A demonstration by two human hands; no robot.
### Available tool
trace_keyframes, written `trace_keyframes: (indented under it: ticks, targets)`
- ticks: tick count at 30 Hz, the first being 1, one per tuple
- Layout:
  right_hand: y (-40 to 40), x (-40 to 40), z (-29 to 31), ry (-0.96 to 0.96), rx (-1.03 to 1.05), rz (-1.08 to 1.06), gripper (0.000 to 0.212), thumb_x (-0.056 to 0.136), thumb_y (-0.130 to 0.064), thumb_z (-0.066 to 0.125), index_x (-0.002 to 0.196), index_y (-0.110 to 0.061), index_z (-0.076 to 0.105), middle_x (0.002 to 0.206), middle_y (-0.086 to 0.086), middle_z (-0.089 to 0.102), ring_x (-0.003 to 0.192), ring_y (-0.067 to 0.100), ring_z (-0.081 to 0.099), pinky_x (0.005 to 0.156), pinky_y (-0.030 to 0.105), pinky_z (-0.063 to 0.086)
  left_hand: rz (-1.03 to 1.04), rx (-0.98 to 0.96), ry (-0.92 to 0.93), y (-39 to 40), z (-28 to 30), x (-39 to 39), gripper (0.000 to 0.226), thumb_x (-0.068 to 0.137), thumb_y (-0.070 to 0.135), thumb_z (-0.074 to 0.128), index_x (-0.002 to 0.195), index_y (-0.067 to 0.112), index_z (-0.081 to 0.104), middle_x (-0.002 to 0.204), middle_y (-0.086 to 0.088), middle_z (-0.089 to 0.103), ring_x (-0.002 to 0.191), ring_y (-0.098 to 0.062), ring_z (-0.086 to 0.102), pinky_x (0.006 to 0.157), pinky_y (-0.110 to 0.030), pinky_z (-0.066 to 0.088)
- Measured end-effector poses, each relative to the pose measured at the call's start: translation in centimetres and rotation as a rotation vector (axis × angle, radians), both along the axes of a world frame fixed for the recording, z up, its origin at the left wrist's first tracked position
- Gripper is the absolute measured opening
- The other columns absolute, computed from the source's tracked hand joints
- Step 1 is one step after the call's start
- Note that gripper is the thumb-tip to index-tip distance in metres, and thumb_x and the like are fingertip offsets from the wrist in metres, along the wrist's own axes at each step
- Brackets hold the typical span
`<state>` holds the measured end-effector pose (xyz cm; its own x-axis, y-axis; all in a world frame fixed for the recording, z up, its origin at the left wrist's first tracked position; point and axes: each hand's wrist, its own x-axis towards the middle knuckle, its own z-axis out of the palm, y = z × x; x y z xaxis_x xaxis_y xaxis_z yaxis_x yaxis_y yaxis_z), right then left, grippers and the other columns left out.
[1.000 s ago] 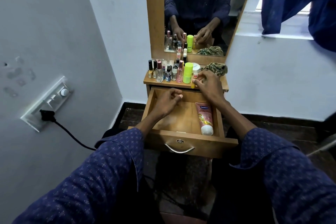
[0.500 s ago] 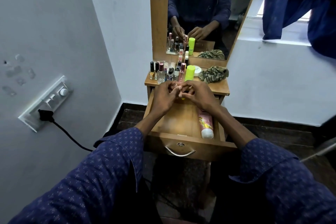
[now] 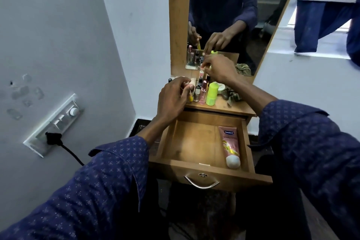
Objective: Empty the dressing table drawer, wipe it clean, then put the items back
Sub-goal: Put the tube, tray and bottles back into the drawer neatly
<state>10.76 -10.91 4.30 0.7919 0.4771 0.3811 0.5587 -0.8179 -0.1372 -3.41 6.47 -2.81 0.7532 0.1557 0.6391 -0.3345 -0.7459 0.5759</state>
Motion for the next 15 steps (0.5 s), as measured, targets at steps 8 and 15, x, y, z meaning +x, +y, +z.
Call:
trace_keyframes:
  ticks: [8, 15]
  targets:
    - [1.9, 2.6, 0.3, 0.043, -0.199, -0.024, 0.014, 0.09, -0.027, 0.075, 0.103, -0.028, 0.078, 0.11, 0.003, 0.075, 0.1, 0.028, 0.069, 0.078, 0.038, 0.054, 0.025, 0.007, 0.017, 0.4, -0.2, 0.6, 0.029, 0.105, 0.045, 0.059, 0.117, 0.022, 0.071, 0.107, 0.007, 0.076, 0.095, -0.011, 0.07, 0.078, -0.042, 0.06]
    - [2.5, 3.1, -0.3, 0.072, -0.159, -0.05, 0.008, 0.087, -0.015, 0.074, 0.091, -0.022, 0.076, 0.093, 0.004, 0.073, 0.077, 0.025, 0.061, 0.067, 0.035, 0.046, 0.033, 0.007, 0.032, 0.2, -0.3, 0.7, 0.026, 0.104, 0.046, 0.06, 0.111, 0.023, 0.071, 0.1, 0.009, 0.075, 0.086, -0.008, 0.068, 0.074, -0.04, 0.059]
